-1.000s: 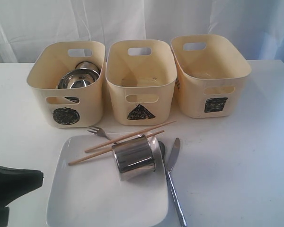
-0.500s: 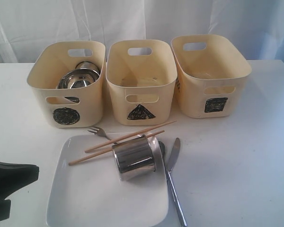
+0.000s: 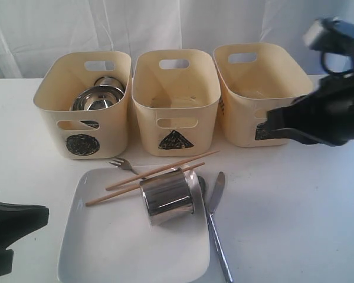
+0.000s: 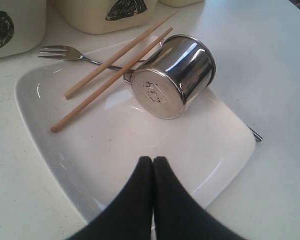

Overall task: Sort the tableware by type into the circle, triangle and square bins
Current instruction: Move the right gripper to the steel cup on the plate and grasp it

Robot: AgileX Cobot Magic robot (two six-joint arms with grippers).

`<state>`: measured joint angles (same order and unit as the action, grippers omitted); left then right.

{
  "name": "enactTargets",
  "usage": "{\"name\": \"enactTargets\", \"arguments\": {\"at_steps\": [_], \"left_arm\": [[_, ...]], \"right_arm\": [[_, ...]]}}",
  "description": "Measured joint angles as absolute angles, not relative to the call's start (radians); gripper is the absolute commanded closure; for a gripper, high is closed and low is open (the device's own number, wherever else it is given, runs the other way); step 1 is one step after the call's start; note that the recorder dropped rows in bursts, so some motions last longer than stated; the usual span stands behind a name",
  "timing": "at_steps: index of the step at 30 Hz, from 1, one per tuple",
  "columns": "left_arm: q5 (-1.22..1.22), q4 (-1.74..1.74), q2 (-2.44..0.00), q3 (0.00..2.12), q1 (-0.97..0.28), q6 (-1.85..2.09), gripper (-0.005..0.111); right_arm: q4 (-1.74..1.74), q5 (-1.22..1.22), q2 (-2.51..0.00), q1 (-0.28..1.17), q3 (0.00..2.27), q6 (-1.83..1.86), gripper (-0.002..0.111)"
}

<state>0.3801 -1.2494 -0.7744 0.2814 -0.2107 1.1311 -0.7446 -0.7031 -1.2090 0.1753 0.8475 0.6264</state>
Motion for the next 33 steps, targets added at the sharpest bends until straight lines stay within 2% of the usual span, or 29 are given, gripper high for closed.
{"name": "enactTargets", "arguments": {"at_steps": [6, 8, 11, 15, 17, 25, 33], "left_arm": [[0.399, -1.249, -0.774, 0.281, -0.211, 1.131, 0.107], [0.403, -1.249, -0.774, 0.281, -0.211, 1.131, 0.107], [0.403, -1.249, -0.774, 0.281, -0.211, 1.131, 0.107], [0.407, -1.249, -0.774, 0.281, -0.211, 1.131, 0.107], [0.407, -1.249, -0.774, 0.281, -0.211, 1.131, 0.107], [0.407, -1.249, -0.774, 0.281, -0.211, 1.131, 0.107], [0.407, -1.249, -0.774, 0.281, -0.211, 1.131, 0.107]], "right_arm": [[-1.007, -0.876, -1.529, 0.175, 0.958, 0.929, 0.108], [-1.103, -0.933, -1.62, 0.175, 0.973, 1.027, 0.103], [-1.19, -1.014, -1.72, 0.175, 0.99, 1.124, 0.084], [-1.22, -1.097, -1.805, 0.175, 1.008, 1.199, 0.047], [-1.22, -1.099, -1.829, 0.176, 1.012, 1.213, 0.038], [-1.23, -0.984, -1.843, 0.178, 1.014, 1.219, 0.046], [-1.249, -0.998, -1.881, 0.178, 1.015, 1.221, 0.046]]}}
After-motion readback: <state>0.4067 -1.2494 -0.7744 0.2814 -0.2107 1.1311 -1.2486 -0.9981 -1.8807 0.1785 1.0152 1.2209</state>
